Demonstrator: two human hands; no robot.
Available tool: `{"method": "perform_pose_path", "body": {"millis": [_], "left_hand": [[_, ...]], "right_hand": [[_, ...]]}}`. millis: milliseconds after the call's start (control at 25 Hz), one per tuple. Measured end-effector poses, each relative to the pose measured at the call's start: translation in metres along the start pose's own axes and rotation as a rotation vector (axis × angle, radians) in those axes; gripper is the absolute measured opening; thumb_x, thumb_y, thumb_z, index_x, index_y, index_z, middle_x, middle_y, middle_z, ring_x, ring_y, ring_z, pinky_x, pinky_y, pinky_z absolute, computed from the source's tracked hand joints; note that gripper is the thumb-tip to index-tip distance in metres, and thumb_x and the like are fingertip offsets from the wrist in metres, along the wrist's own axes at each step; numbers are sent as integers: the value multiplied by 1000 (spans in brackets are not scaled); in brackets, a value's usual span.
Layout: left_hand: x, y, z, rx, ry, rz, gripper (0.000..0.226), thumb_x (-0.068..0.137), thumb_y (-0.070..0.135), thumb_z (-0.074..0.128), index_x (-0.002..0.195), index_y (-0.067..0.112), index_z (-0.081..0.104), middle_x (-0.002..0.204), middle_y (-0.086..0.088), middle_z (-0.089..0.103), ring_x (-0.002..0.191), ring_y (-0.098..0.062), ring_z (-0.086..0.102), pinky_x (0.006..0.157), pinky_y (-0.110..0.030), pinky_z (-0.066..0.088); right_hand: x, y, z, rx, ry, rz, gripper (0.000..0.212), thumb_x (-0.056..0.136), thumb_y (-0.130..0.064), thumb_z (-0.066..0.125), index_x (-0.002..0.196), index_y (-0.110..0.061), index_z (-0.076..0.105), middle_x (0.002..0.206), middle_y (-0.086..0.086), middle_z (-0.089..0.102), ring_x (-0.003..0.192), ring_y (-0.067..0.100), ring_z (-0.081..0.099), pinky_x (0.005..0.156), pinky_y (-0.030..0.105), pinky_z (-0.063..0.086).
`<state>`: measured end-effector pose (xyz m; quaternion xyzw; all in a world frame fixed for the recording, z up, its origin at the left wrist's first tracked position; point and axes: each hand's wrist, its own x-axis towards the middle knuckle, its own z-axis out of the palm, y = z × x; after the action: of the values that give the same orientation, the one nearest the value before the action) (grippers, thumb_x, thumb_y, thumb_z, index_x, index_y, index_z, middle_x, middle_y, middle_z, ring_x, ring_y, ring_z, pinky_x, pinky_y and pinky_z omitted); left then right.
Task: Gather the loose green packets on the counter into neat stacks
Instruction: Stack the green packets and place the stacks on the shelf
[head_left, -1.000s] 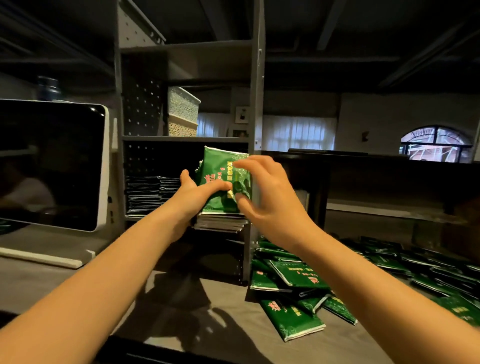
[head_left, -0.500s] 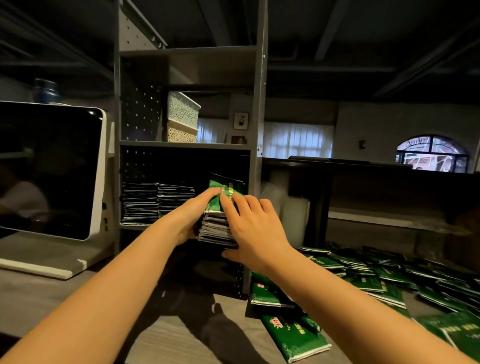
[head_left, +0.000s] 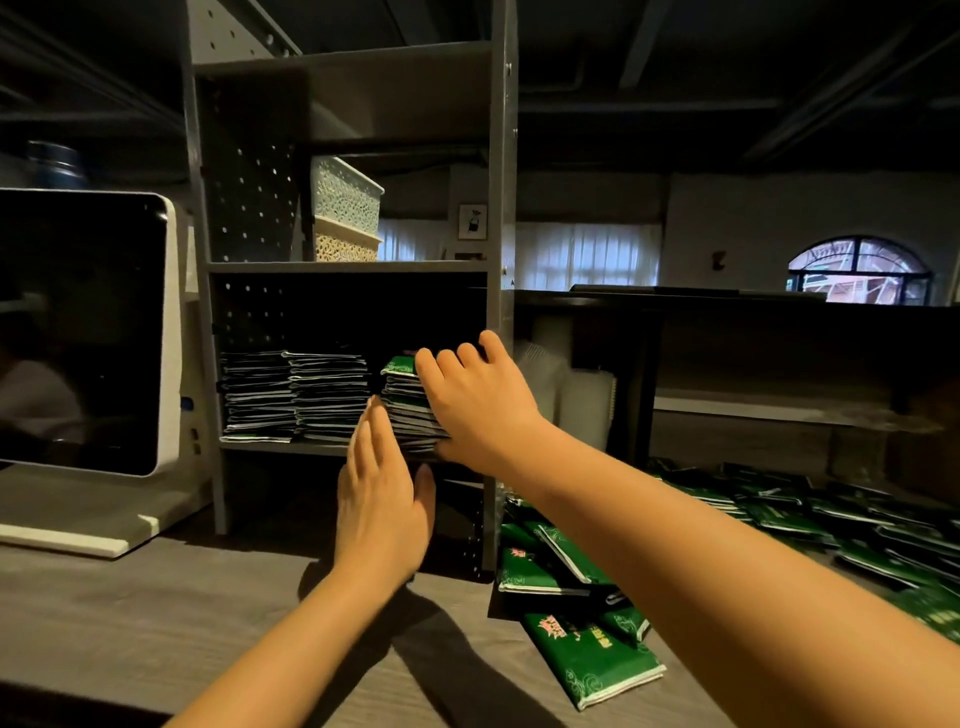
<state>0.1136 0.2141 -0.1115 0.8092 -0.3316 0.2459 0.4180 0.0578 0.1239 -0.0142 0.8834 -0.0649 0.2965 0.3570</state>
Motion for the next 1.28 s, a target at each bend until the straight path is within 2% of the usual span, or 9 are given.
{"method": "perform_pose_path", "body": {"millis": [120, 320, 400, 480, 640, 800, 1000, 1160, 1280], "left_hand": [[-1, -6, 13, 176, -9, 15, 78, 98, 46, 24, 129, 19, -41, 144, -2, -38, 139, -16, -26, 116, -34, -5], [10, -11, 24, 269, -12, -10, 80, 80, 65, -7, 135, 15, -36, 146, 0, -36, 135, -12, -31, 114, -32, -10], [9, -13, 23, 320, -28, -6, 75, 93, 57, 8, 142, 13, -29, 152, -4, -30, 136, -14, -31, 117, -36, -6], [6, -9, 15, 247, -28, 13, 71, 98, 43, 24, 146, 14, -20, 156, -3, -24, 137, -11, -29, 117, -36, -5], [-13, 16, 2, 172, -95, 201, 62, 99, 39, 23, 151, 17, -4, 158, 4, -10, 136, 0, -21, 113, -25, -12], [-33, 53, 4, 131, -326, 425, 77, 82, 59, 1, 151, 26, 9, 155, 15, 6, 132, 12, -11, 104, -9, -14], [-25, 101, 39, 93, -516, 507, 50, 101, 38, 29, 148, 26, 21, 153, 11, 23, 140, -4, 13, 111, -21, 9], [-9, 127, 82, 199, -577, 495, 53, 99, 42, 35, 147, 22, 25, 153, 4, 28, 140, -13, 21, 112, -32, 16], [6, 138, 114, 315, -639, 428, 66, 96, 52, 36, 150, 22, 15, 158, -2, 17, 144, -19, 14, 115, -39, 14]], "right_hand": [[10, -3, 6, -22, -51, 1, 82, 85, -37, 62, 143, -1, 17, 137, 13, 43, 124, 32, 42, 112, 44, 17], [19, -2, 12, -5, -40, 28, 81, 88, -34, 59, 147, -3, 13, 140, 12, 42, 128, 30, 40, 111, 41, 19], [11, -1, 14, 34, 23, 22, 78, 80, -29, 68, 143, -2, 29, 131, 11, 51, 119, 28, 49, 105, 40, 33], [-3, 4, 21, 66, 155, -28, 67, 68, -21, 75, 130, -4, 52, 115, 9, 62, 103, 26, 59, 87, 36, 47], [-55, 27, 17, 185, 304, -131, 43, 76, -15, 44, 113, -8, 63, 111, 9, 64, 99, 27, 62, 73, 35, 52], [-111, 61, 21, 188, 74, -81, 31, 77, -19, 64, 107, -12, 64, 113, 9, 62, 101, 28, 59, 73, 37, 51], [-161, 110, 44, 217, -223, 86, 32, 98, -23, 39, 129, -20, 47, 128, 1, 48, 116, 24, 44, 89, 35, 40], [-195, 143, 70, 315, -347, 257, 33, 99, -26, 38, 130, -22, 49, 129, 0, 49, 116, 23, 46, 89, 35, 39], [-208, 163, 96, 418, -460, 385, 32, 100, -24, 36, 128, -18, 50, 131, 4, 48, 117, 27, 47, 93, 39, 43]]}}
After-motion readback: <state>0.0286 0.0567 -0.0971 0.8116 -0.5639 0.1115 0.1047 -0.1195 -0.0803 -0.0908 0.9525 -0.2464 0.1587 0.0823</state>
